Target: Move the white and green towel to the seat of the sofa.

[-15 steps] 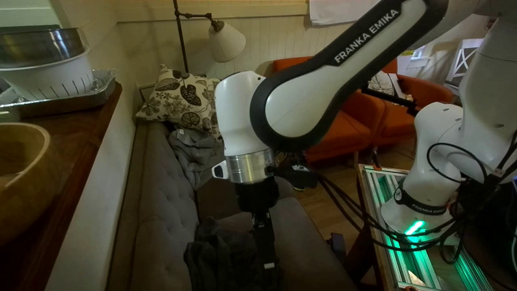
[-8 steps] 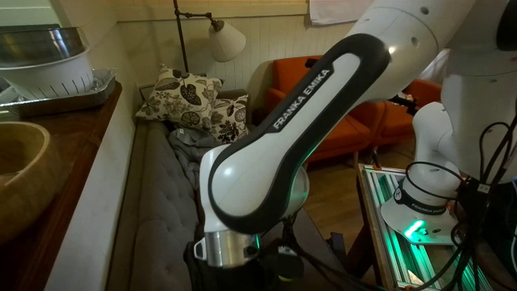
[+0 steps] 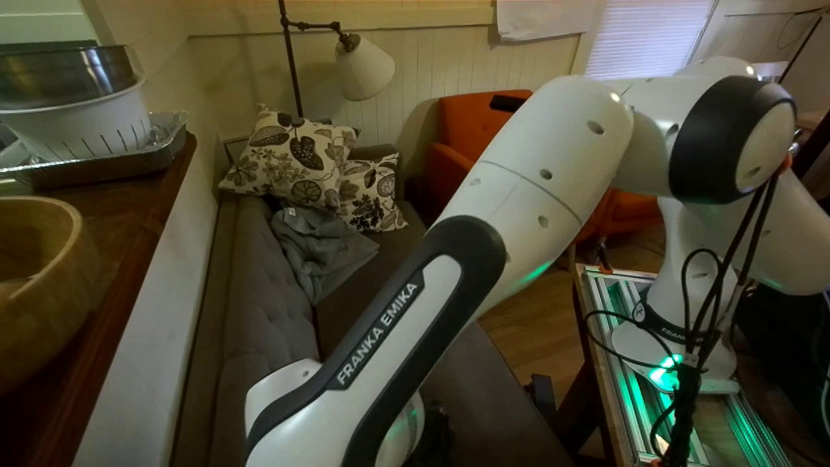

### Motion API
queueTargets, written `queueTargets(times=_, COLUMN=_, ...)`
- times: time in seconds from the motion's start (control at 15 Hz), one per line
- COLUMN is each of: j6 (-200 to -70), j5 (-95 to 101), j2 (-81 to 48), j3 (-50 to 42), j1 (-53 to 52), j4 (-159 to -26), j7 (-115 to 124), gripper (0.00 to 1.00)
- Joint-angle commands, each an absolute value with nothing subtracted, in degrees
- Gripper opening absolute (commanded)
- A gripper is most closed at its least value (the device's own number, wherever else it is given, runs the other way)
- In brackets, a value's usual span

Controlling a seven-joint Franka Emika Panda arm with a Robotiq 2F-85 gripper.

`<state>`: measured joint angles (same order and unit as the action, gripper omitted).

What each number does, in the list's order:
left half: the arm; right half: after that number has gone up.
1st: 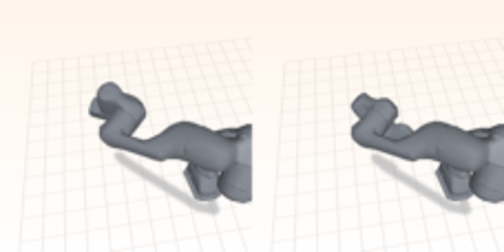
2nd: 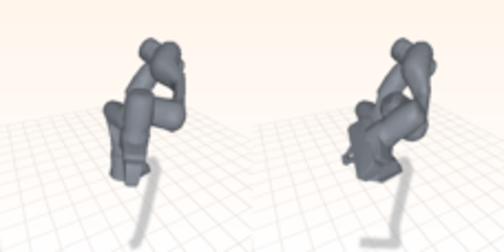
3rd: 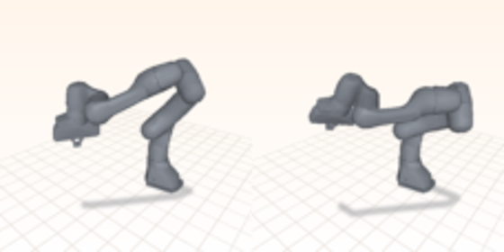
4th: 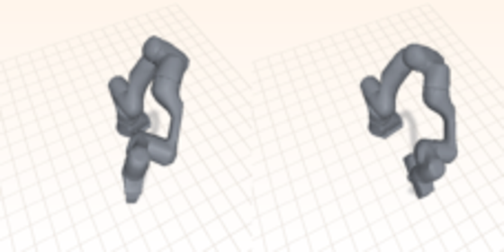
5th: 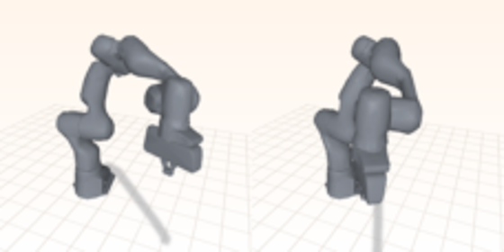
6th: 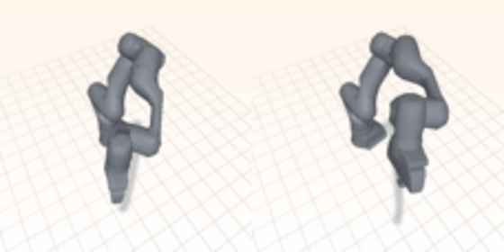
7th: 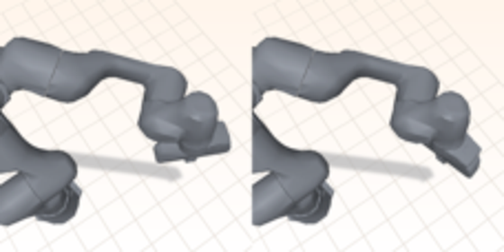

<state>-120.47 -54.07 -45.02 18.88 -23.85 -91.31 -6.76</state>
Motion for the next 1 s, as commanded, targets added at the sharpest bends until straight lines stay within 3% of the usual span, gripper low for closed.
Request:
queueTargets(times=0.0, j6=-112.84, j5=-43.81, j2=-54.83, j3=16.85, j1=-29.30, j4=-77.46, j7=6.28, gripper=1.00)
queueTargets(times=0.4, j6=-103.61, j5=-33.45, j2=-65.43, j3=16.16, j1=-33.12, j4=-60.86, j7=15.89, gripper=1.00)
queueTargets(times=0.67, j6=-106.23, j5=-34.95, j2=-71.27, j3=15.71, j1=-35.24, j4=-50.22, j7=24.89, gripper=1.00)
queueTargets(times=0.8, j6=-94.85, j5=-30.22, j2=-73.91, j3=17.65, j1=-34.68, j4=-44.97, j7=25.55, gripper=1.00)
queueTargets(times=0.87, j6=-102.51, j5=-34.09, j2=-69.00, j3=16.23, j1=-34.15, j4=-53.83, j7=22.65, gripper=1.00)
queueTargets(times=0.93, j6=-99.02, j5=-32.84, j2=-70.13, j3=16.60, j1=-34.29, j4=-51.65, j7=23.19, gripper=1.00)
